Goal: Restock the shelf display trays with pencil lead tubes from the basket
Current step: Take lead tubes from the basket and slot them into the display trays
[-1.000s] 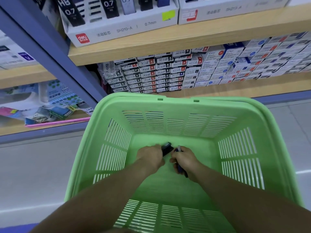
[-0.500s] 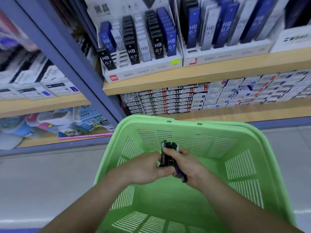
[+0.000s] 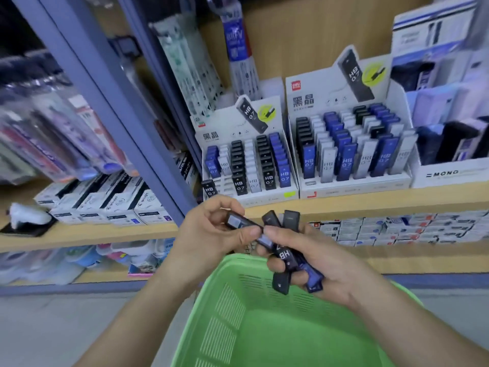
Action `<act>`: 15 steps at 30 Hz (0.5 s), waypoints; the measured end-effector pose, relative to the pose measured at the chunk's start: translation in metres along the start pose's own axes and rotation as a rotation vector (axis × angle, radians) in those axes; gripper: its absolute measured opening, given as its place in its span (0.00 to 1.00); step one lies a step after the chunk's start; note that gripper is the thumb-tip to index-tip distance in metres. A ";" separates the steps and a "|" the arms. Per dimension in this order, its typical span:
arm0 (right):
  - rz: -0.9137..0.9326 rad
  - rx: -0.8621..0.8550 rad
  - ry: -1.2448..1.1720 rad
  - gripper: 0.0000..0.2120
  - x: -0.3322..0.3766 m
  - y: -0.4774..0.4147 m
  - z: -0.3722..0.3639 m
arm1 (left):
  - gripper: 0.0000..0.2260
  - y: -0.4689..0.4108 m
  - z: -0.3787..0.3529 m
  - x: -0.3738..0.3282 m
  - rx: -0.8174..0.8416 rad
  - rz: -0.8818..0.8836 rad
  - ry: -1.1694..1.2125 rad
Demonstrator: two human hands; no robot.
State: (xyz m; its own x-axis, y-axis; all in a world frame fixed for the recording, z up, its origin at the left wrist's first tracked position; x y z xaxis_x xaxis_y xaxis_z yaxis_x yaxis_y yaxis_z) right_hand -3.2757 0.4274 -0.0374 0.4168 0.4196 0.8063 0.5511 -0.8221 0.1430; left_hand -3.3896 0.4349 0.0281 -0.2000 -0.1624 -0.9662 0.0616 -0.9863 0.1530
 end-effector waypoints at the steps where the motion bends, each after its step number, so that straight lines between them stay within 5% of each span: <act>1: 0.019 -0.009 0.026 0.13 0.014 -0.001 0.000 | 0.16 -0.001 0.005 -0.009 -0.051 -0.025 0.011; 6: 0.109 -0.137 0.129 0.10 0.064 -0.008 0.008 | 0.08 0.004 -0.006 -0.041 -0.071 -0.061 0.009; 15: 0.142 -0.149 0.319 0.06 0.089 -0.003 0.023 | 0.11 -0.004 -0.017 -0.047 0.026 0.007 0.143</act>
State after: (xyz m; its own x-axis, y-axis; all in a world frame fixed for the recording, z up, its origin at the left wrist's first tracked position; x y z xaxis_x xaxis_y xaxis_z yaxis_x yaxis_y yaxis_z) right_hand -3.2234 0.4758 0.0205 0.2222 0.1761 0.9590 0.3832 -0.9202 0.0802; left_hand -3.3637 0.4466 0.0690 -0.0584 -0.1657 -0.9845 0.0366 -0.9858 0.1637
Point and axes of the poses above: each hand's wrist, its own y-axis away from the middle knuckle, its own z-axis out of the back of the hand, x = y × z, the point moved 10 cm from there along -y, towards the middle knuckle, and after that the axes turned 10 degrees about z, right-handed, at the moved point
